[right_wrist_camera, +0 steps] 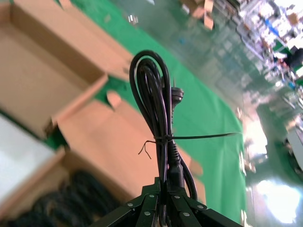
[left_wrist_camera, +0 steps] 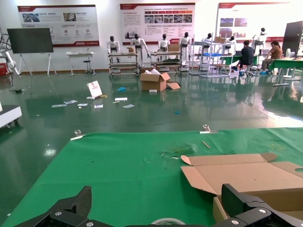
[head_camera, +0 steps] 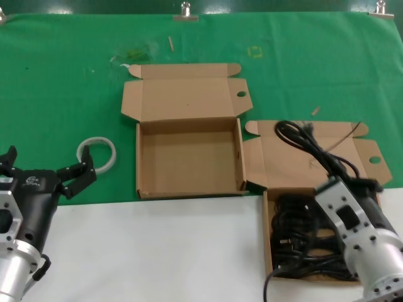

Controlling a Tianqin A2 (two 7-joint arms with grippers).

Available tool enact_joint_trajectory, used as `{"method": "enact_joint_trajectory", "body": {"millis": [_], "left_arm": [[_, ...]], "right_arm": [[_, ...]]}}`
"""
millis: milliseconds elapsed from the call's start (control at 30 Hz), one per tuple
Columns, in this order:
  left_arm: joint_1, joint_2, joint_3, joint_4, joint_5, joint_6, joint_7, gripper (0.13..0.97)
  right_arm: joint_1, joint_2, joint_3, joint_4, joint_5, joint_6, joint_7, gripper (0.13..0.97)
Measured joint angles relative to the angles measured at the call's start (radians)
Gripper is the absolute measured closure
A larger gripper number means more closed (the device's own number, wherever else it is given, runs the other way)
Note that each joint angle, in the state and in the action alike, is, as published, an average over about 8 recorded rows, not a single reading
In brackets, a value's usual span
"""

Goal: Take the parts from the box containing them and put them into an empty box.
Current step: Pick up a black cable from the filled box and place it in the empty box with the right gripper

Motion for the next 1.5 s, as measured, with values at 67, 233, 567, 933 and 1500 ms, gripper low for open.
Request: {"method": "enact_joint_trajectory", "body": {"millis": [67, 233, 567, 933, 1500], "left_arm": [[0.000, 0.000, 0.000, 0.000, 0.000, 0.000, 0.000, 0.132], [0.000, 0.000, 0.000, 0.000, 0.000, 0.000, 0.000, 0.132], [0.000, 0.000, 0.000, 0.000, 0.000, 0.000, 0.000, 0.132], [0.000, 0.000, 0.000, 0.000, 0.000, 0.000, 0.000, 0.132], [0.000, 0.000, 0.000, 0.000, 0.000, 0.000, 0.000, 0.132]], "right_arm": [[0.029, 0.000, -0.030, -0.005, 0.000, 0.000, 0.006, 0.946], [0.116, 0.000, -0.118, -0.062, 0.001, -0.017, 0.029, 0.946], [0.296, 0.001, -0.323, -0.323, 0.002, -0.131, 0.170, 0.946], [0.406, 0.001, -0.439, -0.505, 0.002, -0.218, 0.306, 0.946], [0.420, 0.001, -0.443, -0.535, 0.002, -0.244, 0.355, 0.894]]}}
